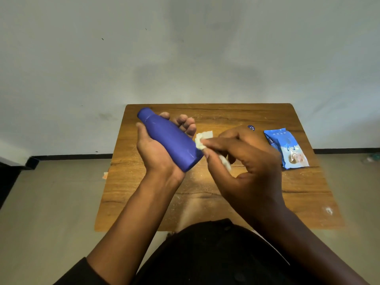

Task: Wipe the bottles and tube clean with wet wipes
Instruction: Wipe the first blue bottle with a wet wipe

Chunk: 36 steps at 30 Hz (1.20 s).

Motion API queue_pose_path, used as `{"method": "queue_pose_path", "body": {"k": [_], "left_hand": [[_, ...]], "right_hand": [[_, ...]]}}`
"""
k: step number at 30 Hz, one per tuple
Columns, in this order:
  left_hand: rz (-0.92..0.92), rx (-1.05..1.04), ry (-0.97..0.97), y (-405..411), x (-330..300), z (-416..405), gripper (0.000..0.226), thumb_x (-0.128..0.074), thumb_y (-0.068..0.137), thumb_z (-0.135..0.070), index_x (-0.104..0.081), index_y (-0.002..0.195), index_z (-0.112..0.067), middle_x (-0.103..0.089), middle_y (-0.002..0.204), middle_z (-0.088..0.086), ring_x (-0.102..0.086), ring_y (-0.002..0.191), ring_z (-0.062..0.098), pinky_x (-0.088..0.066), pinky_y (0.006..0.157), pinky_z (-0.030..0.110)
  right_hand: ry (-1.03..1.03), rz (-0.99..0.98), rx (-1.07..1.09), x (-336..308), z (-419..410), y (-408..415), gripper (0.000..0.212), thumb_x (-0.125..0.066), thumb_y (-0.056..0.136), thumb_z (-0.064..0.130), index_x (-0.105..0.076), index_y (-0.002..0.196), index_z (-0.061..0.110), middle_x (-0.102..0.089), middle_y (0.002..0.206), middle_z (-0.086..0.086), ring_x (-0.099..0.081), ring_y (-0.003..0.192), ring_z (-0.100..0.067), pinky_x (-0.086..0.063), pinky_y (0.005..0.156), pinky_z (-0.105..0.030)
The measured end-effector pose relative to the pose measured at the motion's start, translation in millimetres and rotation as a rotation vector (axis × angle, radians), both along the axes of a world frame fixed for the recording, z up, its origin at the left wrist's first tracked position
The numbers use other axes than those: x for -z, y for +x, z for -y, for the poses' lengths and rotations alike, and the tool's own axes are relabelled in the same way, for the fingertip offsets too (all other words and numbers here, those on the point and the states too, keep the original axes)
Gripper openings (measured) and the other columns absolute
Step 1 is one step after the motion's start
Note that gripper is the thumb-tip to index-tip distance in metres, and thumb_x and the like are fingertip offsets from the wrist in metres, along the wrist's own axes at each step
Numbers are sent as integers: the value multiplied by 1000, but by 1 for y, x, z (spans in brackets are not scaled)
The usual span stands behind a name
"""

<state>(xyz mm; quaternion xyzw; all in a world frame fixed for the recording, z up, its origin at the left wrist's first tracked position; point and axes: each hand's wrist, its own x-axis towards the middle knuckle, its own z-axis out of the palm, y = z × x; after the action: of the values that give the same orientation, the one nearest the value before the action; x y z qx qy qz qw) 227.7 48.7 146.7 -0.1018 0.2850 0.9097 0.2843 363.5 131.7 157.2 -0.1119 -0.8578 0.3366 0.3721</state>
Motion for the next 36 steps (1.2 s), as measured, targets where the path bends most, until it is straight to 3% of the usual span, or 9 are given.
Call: {"method": "queue_pose_path", "body": {"k": [6,11,16,20,24,27,30,33,36], "left_hand": [[-143,-45,-90,2,-6,-2,61,-23,108,-57,-58,98,-9,-67,79,18,-69,72,33,-57,66,36],[-216,81,-109,7,-8,0,64,-22,108,-60,-60,99,-10,-69,84,19,-71,78,34,-59,70,40],[-299,166,-160,5,-13,0,66,-21,107,-61,-62,101,-10,-72,92,22,-73,85,36,-62,76,42],[-301,176,-183,6,-12,-4,65,-24,106,-62,-61,99,-9,-72,88,22,-73,82,36,-62,75,42],[-320,238,-173,19,-10,-9,65,-25,106,-62,-62,97,-10,-68,82,13,-67,72,24,-57,70,35],[-359,218,-247,28,-6,-11,60,-30,106,-60,-68,92,-15,-66,82,5,-64,73,17,-53,68,31],[-547,208,-417,33,-2,-10,56,-31,104,-57,-66,100,-14,-66,87,9,-65,77,18,-54,66,29],[-874,204,-429,27,4,-4,52,-34,104,-57,-62,100,-12,-69,75,2,-66,62,16,-55,56,28],[-1170,210,-475,17,12,4,35,-67,93,-51,-62,105,-18,-72,84,4,-70,66,22,-58,59,37]], "right_hand": [[173,143,-160,11,10,-1,22,-72,91,5,-79,111,9,-66,100,-6,-58,87,-15,-43,68,-23],[120,114,-22,13,-3,-7,20,-73,91,2,-79,109,6,-67,99,-6,-61,88,-17,-49,71,-28],[129,134,-91,12,-1,1,20,-73,92,9,-77,112,10,-71,104,-4,-63,93,-12,-45,76,-15],[236,152,-227,11,8,3,15,-74,93,10,-78,108,12,-70,102,-5,-63,93,-17,-49,72,-28],[190,27,-60,6,0,-13,17,-73,92,4,-78,108,6,-71,102,-10,-66,95,-19,-50,79,-26],[115,-23,23,-2,-8,-26,16,-72,94,3,-79,108,6,-71,103,-9,-65,92,-15,-51,75,-27],[92,-32,24,-13,-20,-32,15,-72,94,3,-79,107,8,-71,102,-6,-66,91,-14,-51,77,-22],[-5,-61,19,-31,-34,-32,11,-73,95,7,-77,104,10,-71,99,-1,-64,88,-7,-49,75,-16],[-43,-11,-39,-45,-51,-26,7,-73,95,12,-76,102,12,-70,97,5,-66,89,-10,-54,73,-24]]}}
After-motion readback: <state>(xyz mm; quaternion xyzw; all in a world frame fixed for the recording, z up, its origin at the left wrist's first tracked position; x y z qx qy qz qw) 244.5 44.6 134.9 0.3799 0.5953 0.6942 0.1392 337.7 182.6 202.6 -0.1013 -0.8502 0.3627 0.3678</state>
